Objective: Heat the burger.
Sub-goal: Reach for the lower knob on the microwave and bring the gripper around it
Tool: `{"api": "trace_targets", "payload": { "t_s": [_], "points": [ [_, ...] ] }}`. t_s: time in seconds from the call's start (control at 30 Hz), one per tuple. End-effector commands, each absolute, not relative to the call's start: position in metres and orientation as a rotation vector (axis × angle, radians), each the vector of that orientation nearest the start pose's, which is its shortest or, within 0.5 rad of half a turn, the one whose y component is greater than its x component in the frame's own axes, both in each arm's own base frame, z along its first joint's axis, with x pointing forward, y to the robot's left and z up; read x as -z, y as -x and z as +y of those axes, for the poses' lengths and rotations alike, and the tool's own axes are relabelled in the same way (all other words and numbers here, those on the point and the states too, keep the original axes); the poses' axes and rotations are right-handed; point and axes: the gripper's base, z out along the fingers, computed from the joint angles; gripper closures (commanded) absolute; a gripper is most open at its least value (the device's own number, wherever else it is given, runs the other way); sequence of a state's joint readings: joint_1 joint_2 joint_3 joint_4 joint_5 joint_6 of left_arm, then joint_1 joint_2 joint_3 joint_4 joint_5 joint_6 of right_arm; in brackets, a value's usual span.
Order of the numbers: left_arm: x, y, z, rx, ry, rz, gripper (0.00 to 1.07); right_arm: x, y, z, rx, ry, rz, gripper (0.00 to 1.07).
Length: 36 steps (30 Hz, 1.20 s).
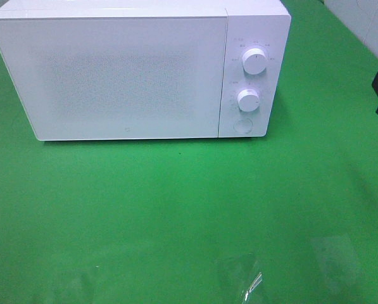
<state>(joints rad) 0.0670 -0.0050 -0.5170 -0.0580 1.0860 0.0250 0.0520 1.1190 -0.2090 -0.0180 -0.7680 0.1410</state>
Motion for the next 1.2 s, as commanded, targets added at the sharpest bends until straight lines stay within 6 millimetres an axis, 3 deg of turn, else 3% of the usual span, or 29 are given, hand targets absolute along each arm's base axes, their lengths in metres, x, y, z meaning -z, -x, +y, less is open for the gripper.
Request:
{"api": "trace_targets", "payload": {
  "t_s": [0.03, 0.23, 0.77, 0.9, 1.2],
  "points": [
    [-0.281, 0.011, -0.006, 0.021, 0.035, 2.008, 0.08, -0.214, -0.194, 0.013, -0.13, -0.046, 1.623, 0.32],
    [-0.281, 0.011, -0.006, 0.021, 0.035, 2.008, 0.08, -0.198, -0.201, 0.043, -0.021, 0.066, 1.611, 0.32],
    [-0.281, 0.011, -0.006, 0.021, 0.035, 2.008, 0.08, -0.184, -0.192, 0.09, -0.019, 0.062, 1.564, 0.32],
    [-0.281, 0.011, -0.006, 0.021, 0.035, 2.008, 0.08, -0.178, -0.193, 0.114, -0.002, 0.103, 1.592, 0.32],
    [-0.281, 0.011, -0.006, 0.021, 0.035, 2.008, 0.08, -0.173, -0.203, 0.143, -0.015, 0.127, 1.61, 0.32]
  ]
}}
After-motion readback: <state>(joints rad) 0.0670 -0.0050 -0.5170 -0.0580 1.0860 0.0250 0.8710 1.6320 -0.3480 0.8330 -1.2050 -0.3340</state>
